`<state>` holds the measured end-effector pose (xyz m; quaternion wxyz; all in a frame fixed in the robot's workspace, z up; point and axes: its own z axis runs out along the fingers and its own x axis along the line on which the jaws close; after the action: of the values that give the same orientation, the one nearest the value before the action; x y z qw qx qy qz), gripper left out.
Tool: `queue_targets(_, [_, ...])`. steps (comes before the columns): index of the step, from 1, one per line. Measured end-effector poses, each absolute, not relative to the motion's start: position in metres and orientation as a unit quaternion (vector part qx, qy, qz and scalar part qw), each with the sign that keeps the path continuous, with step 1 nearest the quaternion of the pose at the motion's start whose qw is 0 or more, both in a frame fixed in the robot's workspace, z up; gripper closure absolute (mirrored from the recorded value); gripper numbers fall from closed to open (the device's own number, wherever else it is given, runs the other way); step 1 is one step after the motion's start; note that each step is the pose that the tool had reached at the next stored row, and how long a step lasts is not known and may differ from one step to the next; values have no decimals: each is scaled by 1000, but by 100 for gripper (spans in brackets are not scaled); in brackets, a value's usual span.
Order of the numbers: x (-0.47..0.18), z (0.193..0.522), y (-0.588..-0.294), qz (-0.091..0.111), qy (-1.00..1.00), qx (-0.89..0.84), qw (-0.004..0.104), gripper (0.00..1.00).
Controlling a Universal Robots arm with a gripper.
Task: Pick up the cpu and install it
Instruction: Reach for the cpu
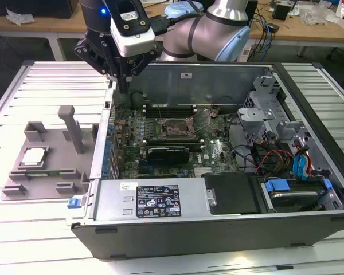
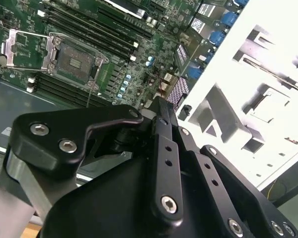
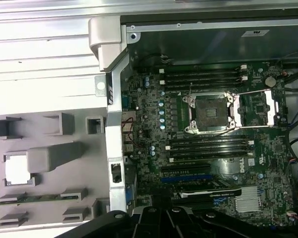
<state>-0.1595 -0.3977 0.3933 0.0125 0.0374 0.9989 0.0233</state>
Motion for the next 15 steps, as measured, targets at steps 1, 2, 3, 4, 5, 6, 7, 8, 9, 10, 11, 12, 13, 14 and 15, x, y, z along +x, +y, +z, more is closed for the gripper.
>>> queue_targets(1, [-160,393,-398,23,999,37,12,89])
queue_targets(2, [-162,393,-398,23,999,37,12,89])
queue_targets(3, [-163,393,-398,23,999,37,13,89])
queue_targets(4, [-164,393,-398,23,999,37,13,89])
queue_targets(5, [-165,393,-398,23,999,37,13,89])
queue_targets(6, [-167,393,-398,23,999,37,13,89])
queue_targets(7, [-168,393,-398,23,999,37,13,89])
queue_targets(8, [-169,393,-398,23,999,37,13,89])
queue_targets(9, [-170,393,-398,23,999,37,13,89])
queue_targets(10, [-171,393,-398,23,999,37,13,89])
queue_targets(11, [-174,393,-398,23,999,37,13,89])
queue_targets(12, [-176,393,-398,23,999,37,13,89])
queue_targets(13, [-178,393,-398,23,999,37,13,89])
queue_targets(14, [-179,393,-398,23,999,37,13,89])
queue_targets(15, [-180,393,-398,23,999,37,13,89])
